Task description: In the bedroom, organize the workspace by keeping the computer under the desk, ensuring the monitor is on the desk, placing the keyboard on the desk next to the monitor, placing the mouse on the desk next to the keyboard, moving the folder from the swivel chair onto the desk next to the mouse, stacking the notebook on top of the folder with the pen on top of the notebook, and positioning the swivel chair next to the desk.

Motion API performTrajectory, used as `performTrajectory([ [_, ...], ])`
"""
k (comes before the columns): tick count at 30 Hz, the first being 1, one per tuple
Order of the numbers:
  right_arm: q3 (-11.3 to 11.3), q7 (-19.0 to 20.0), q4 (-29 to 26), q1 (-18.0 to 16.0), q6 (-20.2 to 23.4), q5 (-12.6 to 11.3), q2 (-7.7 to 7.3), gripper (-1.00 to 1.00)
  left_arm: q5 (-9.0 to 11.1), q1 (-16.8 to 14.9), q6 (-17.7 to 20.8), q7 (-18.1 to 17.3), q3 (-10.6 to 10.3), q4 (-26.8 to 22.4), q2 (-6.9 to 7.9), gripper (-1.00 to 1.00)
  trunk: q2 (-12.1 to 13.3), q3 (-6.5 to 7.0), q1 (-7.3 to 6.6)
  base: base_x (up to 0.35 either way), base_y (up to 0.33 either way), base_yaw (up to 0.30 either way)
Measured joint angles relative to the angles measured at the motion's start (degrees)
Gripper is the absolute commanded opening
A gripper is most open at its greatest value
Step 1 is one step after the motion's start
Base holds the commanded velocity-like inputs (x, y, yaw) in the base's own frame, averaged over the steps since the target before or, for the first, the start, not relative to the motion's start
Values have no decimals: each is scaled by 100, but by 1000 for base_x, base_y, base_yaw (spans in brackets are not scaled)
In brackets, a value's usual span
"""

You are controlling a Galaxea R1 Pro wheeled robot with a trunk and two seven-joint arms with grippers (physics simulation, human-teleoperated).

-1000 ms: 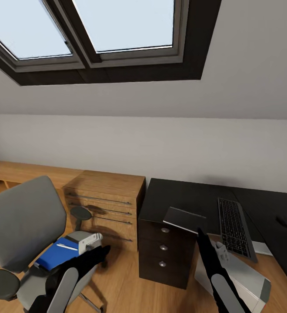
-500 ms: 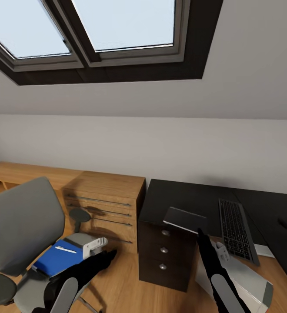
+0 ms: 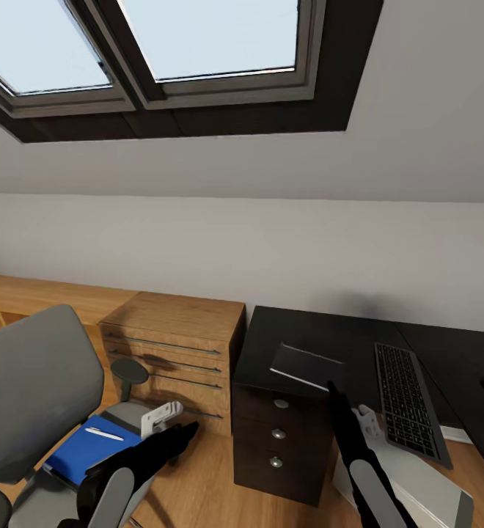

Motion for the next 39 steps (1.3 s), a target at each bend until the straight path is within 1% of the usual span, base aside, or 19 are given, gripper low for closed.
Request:
performTrajectory([
  [11, -10, 13, -12, -47, 16, -16, -5, -100, 8, 0, 6, 0, 56, 4, 25, 100, 0, 0, 0, 0, 0, 0],
  [20, -11, 3, -19, -45, 20, 19, -15, -100, 9, -1, 8, 0, 60, 5, 29, 100, 0, 0, 0, 0, 0, 0],
  [35, 15, 3, -64, -42, 3, 53, 11, -100, 9, 0, 15, 0, 71, 5, 29, 100, 0, 0, 0, 0, 0, 0],
  [39, 22, -3, -65, -42, 1, 59, 16, -100, 8, -2, 21, 0, 120, 5, 29, 100, 0, 0, 0, 0, 0, 0],
])
